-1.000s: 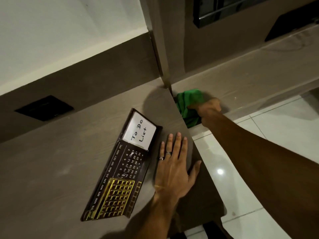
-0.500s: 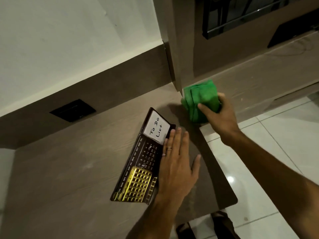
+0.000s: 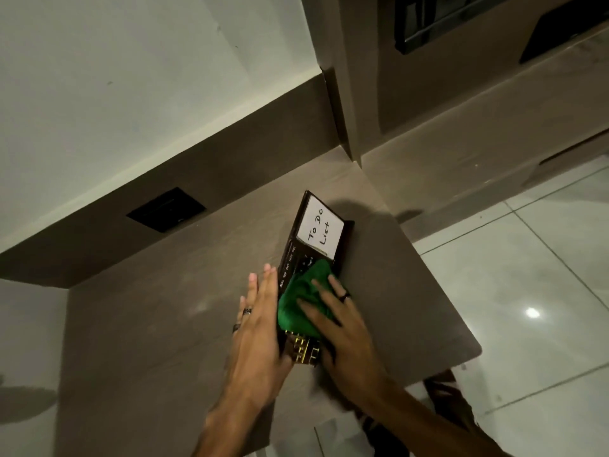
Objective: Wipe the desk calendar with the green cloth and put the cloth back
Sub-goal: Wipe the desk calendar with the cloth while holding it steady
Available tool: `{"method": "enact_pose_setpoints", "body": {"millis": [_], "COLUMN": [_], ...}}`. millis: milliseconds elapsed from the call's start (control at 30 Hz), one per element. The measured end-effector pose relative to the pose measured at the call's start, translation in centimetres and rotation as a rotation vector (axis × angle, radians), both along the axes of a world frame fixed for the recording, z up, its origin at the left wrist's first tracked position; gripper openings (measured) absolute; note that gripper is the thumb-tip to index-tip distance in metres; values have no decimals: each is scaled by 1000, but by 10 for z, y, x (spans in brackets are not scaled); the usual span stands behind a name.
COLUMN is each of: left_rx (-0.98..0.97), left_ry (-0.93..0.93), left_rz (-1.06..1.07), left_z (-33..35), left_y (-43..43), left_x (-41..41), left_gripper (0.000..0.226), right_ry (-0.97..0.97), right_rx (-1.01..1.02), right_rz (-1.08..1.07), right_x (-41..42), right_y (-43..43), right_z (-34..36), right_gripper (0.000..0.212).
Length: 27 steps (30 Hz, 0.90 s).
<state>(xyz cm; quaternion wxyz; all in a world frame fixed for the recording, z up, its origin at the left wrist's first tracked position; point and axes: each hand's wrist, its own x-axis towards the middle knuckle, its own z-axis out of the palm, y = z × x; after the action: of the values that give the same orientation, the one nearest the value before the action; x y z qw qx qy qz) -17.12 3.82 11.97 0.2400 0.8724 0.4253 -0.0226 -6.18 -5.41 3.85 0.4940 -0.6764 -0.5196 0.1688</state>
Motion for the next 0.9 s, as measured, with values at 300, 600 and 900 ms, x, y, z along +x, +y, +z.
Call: {"method": "enact_pose_setpoints", "body": {"millis": [300, 600, 900], "left_rx": [-51, -96, -98], "left_ry": [-73, -81, -84], "left_rz": [-1, 28, 12], "left_z": [3, 6, 5], "left_y": [0, 0, 0], "left_x": [-2, 1, 1], "left_gripper": [115, 112, 114], "right_ry": [-76, -97, -97], "right_rx": [-97, -210, -217], "right_rz": [-64, -62, -137], "right_x": [5, 16, 43], "right_y": [5, -1, 17], "right_z": [7, 9, 12], "right_gripper": [67, 71, 69]}}
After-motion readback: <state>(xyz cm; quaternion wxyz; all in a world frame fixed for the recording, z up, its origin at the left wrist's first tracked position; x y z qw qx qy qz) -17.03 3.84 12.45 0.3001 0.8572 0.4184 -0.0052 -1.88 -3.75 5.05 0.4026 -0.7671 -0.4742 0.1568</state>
